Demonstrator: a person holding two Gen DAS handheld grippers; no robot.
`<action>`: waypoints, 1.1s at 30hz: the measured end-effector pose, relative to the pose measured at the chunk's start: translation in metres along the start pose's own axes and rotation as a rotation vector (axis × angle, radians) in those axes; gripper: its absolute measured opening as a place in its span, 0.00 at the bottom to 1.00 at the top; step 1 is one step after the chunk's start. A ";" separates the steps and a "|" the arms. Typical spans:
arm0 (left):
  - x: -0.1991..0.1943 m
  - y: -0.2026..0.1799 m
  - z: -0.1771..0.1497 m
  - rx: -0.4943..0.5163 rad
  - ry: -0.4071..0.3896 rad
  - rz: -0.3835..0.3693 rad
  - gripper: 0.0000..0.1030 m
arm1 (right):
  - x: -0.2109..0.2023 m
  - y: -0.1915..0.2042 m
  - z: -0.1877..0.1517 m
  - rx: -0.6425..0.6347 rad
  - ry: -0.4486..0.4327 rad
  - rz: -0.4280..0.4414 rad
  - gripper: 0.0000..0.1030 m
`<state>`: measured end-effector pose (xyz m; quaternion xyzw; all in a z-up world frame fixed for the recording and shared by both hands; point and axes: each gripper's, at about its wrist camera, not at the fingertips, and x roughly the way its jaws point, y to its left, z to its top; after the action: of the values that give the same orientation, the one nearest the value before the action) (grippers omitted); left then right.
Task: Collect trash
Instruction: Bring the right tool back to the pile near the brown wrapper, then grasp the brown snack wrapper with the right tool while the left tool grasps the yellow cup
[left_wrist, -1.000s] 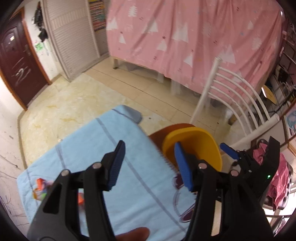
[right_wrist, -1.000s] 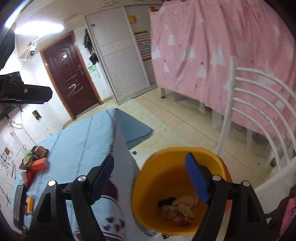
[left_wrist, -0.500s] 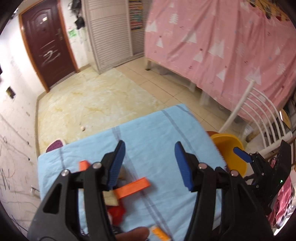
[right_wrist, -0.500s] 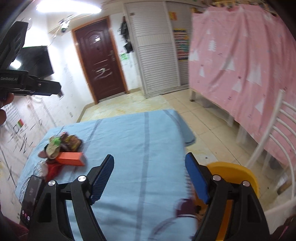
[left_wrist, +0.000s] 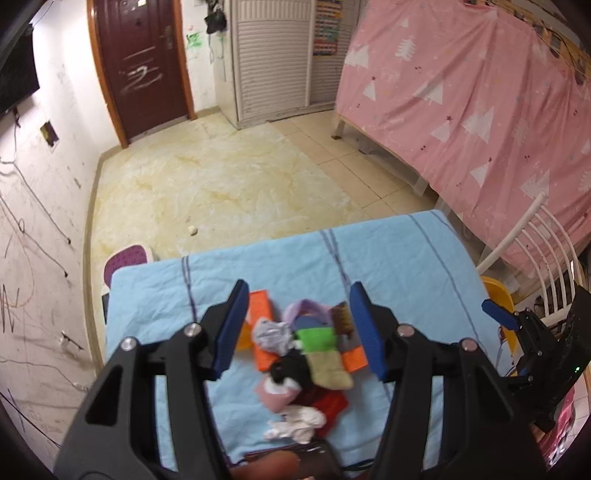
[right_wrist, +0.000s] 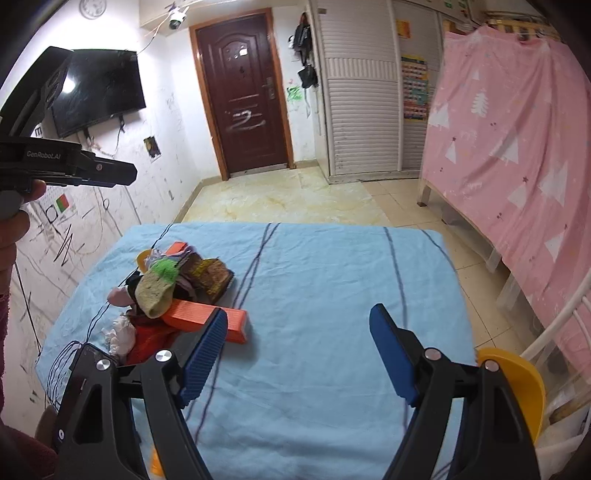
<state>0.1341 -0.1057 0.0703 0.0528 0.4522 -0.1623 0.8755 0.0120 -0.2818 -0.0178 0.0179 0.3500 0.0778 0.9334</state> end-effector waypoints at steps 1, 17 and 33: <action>0.002 0.007 -0.002 -0.007 0.004 0.001 0.53 | 0.003 0.004 0.001 -0.007 0.004 0.000 0.71; 0.061 0.074 -0.024 -0.113 0.110 -0.010 0.53 | 0.054 0.056 0.030 -0.082 0.073 0.054 0.71; 0.113 0.082 -0.038 -0.135 0.205 -0.100 0.53 | 0.101 0.073 0.047 -0.113 0.147 0.097 0.70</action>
<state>0.1926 -0.0456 -0.0477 -0.0125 0.5511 -0.1686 0.8172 0.1081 -0.1932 -0.0414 -0.0235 0.4115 0.1435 0.8997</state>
